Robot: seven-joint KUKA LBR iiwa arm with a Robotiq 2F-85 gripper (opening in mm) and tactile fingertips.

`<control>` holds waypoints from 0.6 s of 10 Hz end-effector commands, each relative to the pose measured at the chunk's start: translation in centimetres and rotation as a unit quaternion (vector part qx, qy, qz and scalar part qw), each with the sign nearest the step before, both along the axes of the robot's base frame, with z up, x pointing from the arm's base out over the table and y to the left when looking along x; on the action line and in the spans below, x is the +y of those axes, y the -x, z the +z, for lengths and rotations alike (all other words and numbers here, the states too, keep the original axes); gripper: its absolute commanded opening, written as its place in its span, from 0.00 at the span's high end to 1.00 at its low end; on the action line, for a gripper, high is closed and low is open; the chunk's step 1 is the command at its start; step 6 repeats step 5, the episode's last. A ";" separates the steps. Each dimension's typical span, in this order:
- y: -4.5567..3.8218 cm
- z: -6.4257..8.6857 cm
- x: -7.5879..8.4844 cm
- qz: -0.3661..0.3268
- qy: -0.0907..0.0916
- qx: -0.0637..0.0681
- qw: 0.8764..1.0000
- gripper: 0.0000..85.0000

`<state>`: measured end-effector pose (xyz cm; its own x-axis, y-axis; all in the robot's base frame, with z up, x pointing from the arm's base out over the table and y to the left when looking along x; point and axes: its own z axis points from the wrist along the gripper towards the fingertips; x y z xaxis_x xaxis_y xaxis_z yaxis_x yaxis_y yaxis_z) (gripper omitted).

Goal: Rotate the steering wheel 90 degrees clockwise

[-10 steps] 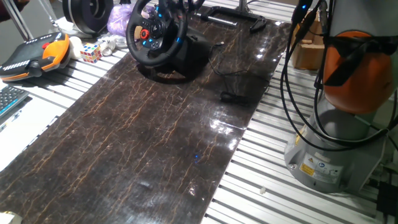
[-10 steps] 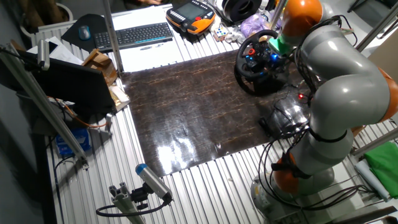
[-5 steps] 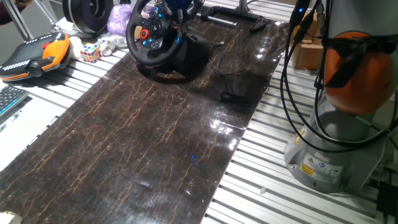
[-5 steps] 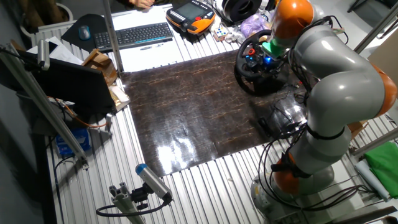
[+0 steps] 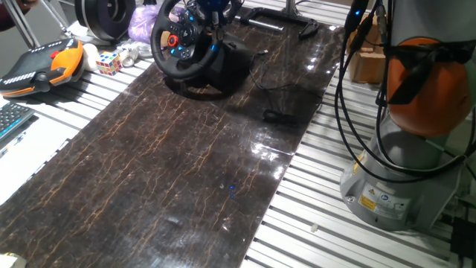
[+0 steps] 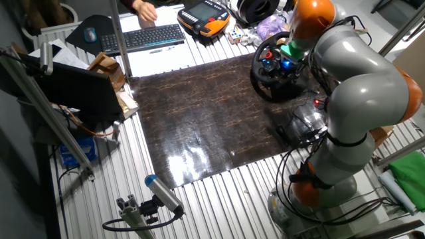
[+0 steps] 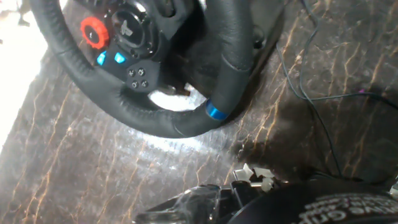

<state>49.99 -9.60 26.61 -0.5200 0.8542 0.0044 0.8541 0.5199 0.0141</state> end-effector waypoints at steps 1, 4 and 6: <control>0.07 0.0 0.1 0.002 -0.001 -0.001 1.000 0.99; 0.18 -0.2 0.3 0.006 0.005 -0.004 1.000 0.99; 0.16 -0.2 0.2 0.006 0.006 -0.004 1.000 0.99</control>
